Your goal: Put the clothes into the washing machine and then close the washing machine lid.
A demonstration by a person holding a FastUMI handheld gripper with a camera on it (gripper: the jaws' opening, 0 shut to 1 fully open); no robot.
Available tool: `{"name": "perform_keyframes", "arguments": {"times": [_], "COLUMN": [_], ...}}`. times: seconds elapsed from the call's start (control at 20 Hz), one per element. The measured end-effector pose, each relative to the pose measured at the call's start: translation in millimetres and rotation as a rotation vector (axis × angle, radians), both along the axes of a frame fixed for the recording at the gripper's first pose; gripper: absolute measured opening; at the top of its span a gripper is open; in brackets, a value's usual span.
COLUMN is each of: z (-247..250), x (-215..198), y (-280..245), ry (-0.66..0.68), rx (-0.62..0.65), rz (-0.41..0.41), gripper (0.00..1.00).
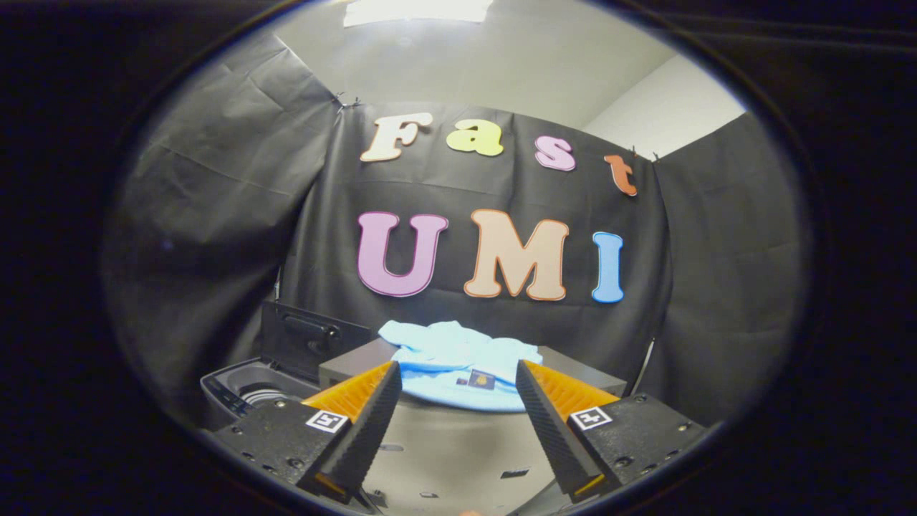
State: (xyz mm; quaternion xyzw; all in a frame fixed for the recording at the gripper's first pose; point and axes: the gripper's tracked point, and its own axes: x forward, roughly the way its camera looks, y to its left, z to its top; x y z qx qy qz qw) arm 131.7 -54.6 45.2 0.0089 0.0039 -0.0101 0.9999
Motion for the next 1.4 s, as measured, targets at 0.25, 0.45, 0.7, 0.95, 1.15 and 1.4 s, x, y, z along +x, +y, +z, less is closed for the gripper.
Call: {"name": "perform_keyframes", "arguments": {"times": [0.25, 0.45, 0.7, 0.95, 1.15, 1.4], "z": [-16, -41, -56, -98, -99, -98], "x": [62, 107, 160, 175, 178, 179], "y": [-19, -20, -12, -5, -3, 11], "ry": [0.108, 0.231, 0.380, 0.588, 0.573, 0.529], "rx": [-0.013, 0.013, 0.090, 0.050, 0.097, 0.144], "rz": [-0.018, -0.014, -0.012, 0.018, 0.022, 0.091], "gripper": [0.97, 0.97, 0.97, 0.98, 0.96, 0.79]}}
